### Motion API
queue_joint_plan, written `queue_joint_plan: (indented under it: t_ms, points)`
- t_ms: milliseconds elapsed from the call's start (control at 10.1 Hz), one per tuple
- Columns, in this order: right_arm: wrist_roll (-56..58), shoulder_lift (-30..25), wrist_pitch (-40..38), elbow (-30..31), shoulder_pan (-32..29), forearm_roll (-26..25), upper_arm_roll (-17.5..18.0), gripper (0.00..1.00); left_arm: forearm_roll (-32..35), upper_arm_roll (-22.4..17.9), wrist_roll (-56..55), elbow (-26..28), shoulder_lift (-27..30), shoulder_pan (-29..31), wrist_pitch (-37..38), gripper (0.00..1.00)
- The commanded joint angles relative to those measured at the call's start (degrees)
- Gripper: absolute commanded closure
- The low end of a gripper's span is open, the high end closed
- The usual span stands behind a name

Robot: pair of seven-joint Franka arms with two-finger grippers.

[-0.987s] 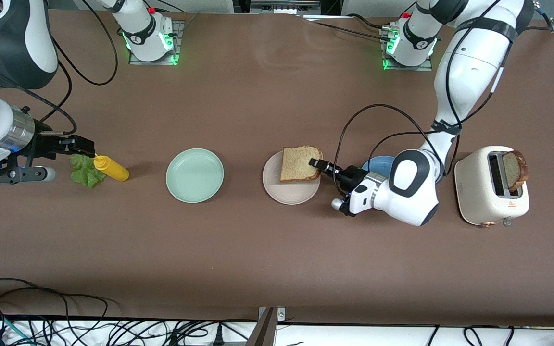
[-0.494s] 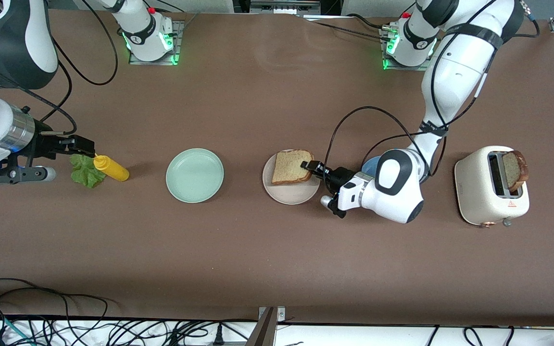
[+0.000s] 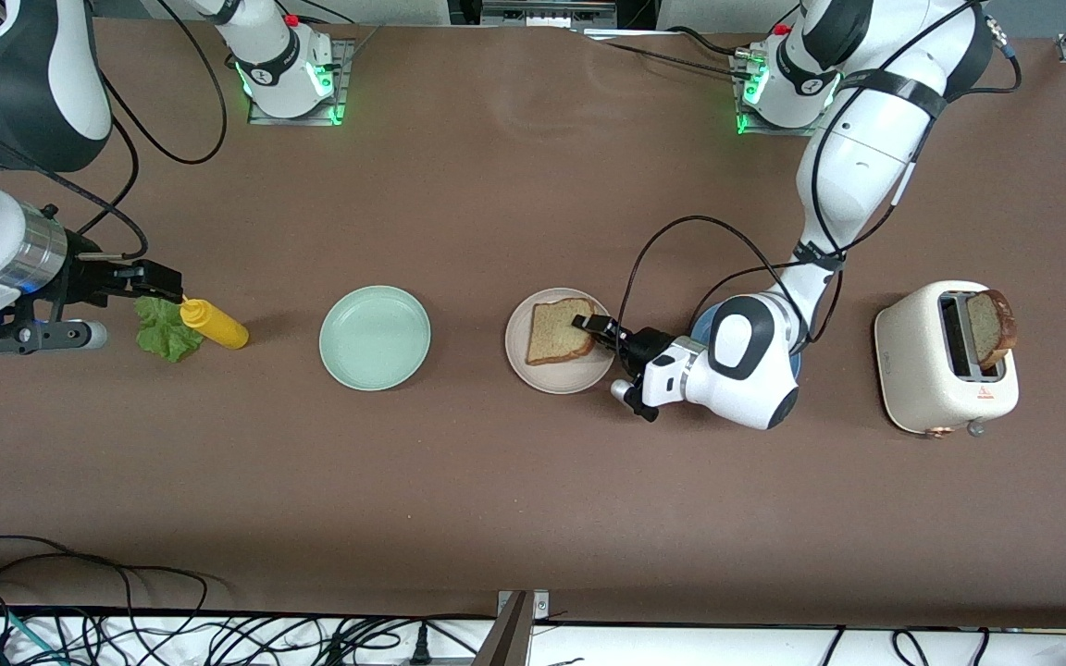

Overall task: Make sandwich on beige plate with both arms
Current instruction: 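Lower the bread onto the beige plate and open the left gripper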

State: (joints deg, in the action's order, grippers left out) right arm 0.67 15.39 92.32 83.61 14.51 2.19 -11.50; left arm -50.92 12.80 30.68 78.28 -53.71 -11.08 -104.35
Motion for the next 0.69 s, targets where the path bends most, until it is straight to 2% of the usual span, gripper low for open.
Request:
queue_joint_plan:
  t_ms: [0, 296, 395, 592]
  points:
    - [-0.32, 0.35, -1.09, -1.17, -0.09, 0.98, -0.1, 0.0, 2.3, -0.58, 0.88, -0.41, 0.8, -0.26, -0.16, 0.0]
    - [-0.4, 0.35, -1.09, -1.17, -0.09, 0.98, -0.1, 0.0, 11.35, -0.58, -1.39, -0.59, 3.96, 1.32, 2.91, 0.0]
    - [-0.58, 0.35, -1.09, -1.17, -0.01, 0.98, -0.01, 0.0, 12.94, -0.67, -4.54, -0.59, 5.36, 1.5, 4.05, 0.0]
    - [-0.58, 0.35, -1.09, -1.17, 0.17, 0.98, -0.1, 0.0, 20.21, -0.58, -12.19, -1.29, 9.13, 1.68, 7.12, 0.0]
